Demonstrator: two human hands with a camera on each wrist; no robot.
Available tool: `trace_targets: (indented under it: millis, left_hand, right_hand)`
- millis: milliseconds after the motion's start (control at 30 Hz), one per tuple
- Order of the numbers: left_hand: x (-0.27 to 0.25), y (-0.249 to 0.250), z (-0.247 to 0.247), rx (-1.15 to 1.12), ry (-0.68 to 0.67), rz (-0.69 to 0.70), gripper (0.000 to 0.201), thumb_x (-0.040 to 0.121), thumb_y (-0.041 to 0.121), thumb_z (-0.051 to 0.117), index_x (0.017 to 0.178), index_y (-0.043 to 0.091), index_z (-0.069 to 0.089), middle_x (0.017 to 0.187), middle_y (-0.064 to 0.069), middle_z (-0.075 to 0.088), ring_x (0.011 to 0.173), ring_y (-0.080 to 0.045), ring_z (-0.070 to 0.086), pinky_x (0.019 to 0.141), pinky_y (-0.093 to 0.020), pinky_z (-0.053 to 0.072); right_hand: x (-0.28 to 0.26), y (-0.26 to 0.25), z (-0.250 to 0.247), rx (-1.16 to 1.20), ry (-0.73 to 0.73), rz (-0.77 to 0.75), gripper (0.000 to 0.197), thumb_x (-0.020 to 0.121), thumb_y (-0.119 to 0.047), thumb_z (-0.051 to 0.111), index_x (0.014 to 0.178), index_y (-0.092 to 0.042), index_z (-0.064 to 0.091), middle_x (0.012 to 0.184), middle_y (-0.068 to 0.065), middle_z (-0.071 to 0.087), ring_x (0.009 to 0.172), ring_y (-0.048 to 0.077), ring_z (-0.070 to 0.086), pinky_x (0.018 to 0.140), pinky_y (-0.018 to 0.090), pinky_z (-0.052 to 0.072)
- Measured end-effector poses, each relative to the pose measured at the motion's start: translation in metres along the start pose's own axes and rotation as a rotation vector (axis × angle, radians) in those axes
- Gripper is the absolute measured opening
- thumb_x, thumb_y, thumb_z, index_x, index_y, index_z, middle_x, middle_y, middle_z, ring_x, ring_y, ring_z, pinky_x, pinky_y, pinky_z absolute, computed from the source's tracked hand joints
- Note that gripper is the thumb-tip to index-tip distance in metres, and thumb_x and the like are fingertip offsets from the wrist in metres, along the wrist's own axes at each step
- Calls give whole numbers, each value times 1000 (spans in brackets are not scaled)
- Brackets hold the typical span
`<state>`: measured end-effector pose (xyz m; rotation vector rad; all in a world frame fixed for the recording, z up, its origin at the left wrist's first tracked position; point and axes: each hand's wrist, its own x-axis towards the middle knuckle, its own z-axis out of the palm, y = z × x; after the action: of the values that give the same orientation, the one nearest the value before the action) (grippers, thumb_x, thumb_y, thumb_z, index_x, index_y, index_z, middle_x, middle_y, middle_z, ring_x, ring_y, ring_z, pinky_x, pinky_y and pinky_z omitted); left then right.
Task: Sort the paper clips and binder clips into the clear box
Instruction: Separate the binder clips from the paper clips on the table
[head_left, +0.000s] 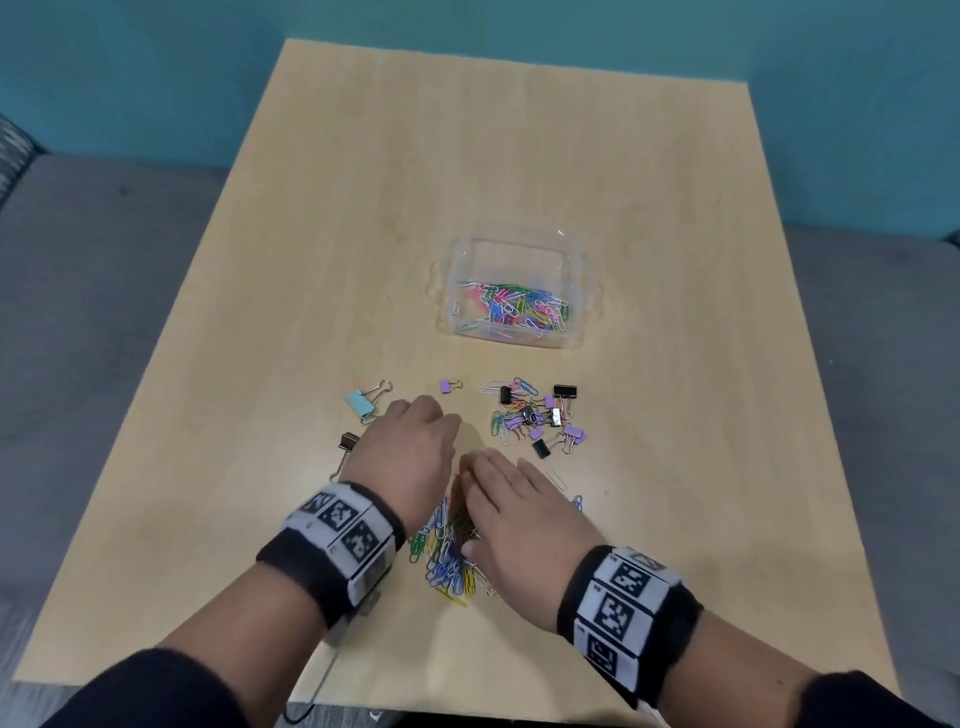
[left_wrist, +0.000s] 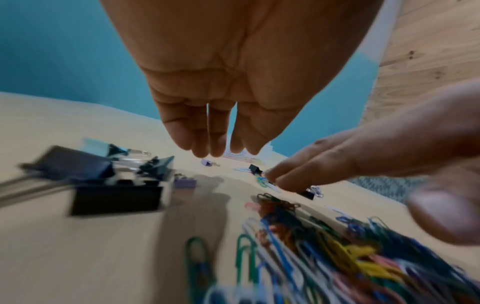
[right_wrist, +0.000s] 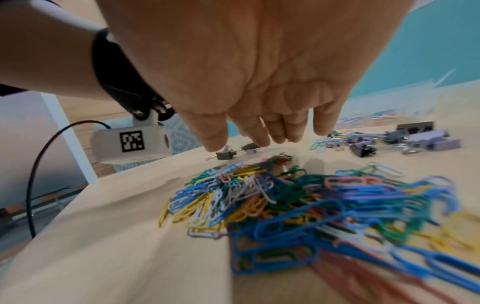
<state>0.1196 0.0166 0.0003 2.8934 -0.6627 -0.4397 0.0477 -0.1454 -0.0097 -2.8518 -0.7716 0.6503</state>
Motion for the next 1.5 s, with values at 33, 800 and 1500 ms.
trace_targets:
  millis: [33,800,1500]
  left_hand:
    - [10,4,-2,-27,-16,-6,16,86,19,53,99,14,62,100,-7,58,86,-30,53,70,-40,48]
    - [66,18,18,-54,-28,-21,23,88,24,52,108,17,59,104,-7,49,91,-28,52,70,-40,50]
    - [44,-12,7,-232,195,-211,3,80,15,57,83,15,58,84,-6,55,75,-28,53,62,-36,45]
  right_hand:
    - [-5,3,1,17,25,23,64,88,-44,30,136,-3,45,145,17,42,136,31,37,110,46,30]
    - [-16,28,8,-53,214,126,57,70,-28,68,121,-3,61,127,15,60,120,31,55,97,44,45]
    - [-23,38,6,-1,190,112,41,77,-21,54,115,-7,58,120,11,59,121,35,51,101,46,43]
